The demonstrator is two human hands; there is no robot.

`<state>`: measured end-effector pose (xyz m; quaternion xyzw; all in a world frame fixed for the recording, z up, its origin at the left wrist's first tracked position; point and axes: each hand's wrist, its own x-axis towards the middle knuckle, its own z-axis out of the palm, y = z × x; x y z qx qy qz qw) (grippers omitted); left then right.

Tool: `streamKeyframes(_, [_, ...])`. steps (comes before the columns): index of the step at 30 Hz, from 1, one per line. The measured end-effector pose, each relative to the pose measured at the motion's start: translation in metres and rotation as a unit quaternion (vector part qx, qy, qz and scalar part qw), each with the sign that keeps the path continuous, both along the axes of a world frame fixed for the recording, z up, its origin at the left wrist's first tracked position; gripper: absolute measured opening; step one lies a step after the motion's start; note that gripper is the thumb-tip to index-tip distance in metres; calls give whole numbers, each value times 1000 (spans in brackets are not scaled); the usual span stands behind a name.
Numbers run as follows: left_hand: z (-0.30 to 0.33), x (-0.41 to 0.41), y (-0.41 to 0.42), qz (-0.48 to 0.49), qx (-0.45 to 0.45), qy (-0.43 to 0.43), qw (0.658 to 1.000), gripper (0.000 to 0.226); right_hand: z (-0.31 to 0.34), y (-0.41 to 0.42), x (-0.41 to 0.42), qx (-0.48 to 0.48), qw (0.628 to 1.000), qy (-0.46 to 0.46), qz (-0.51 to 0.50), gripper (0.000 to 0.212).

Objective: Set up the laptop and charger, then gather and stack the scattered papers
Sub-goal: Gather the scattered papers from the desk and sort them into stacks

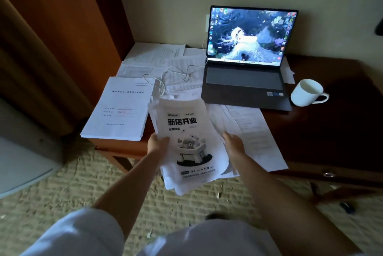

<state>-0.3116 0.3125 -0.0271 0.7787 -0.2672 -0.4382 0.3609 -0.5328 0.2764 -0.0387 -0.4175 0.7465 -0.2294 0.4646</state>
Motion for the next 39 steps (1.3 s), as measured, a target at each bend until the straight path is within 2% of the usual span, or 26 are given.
streamKeyframes(4, [-4,-10,-10,-6,11,-28,1000,21,-6,-12,5,6,990,135,43,52])
streamKeyframes(6, [-6,-12,-15,0,21,-41,999,24,-6,-16,10,35,984,166,47,52])
streamKeyframes(10, [-8,-14,-20,12,31,-46,998,25,-1,-23,15,66,994,83,23,56])
streamKeyframes(15, [-9,-14,-20,20,26,-43,999,16,1,-21,21,47,997,11,67,36])
streamKeyframes(18, [-7,-10,-15,30,25,-46,998,14,7,-10,41,31,996,-23,79,35])
streamKeyframes(22, [8,-2,-5,92,0,-20,996,33,21,8,74,-51,987,6,153,43])
streamKeyframes(25, [30,7,-2,154,-72,54,984,51,45,7,88,-157,972,21,175,29])
streamKeyframes(27, [48,12,-8,163,-122,66,977,39,69,-1,89,-213,963,42,157,9])
streamKeyframes(29, [70,14,-16,164,-165,71,970,27,90,-11,86,-271,950,68,139,15])
streamKeyframes(30, [80,13,-20,162,-184,79,966,28,98,-16,83,-299,945,59,117,4])
streamKeyframes(32, [95,11,-24,146,-221,90,960,34,109,-26,79,-330,942,13,57,28])
streamKeyframes(35, [100,6,-27,93,-237,69,965,42,114,-37,73,-329,943,-57,0,54])
streamKeyframes(37, [97,4,-28,63,-228,56,970,41,109,-42,71,-318,945,-76,-31,60])
streamKeyframes(39, [99,1,-32,43,-229,51,971,29,109,-44,73,-329,938,-96,-51,58])
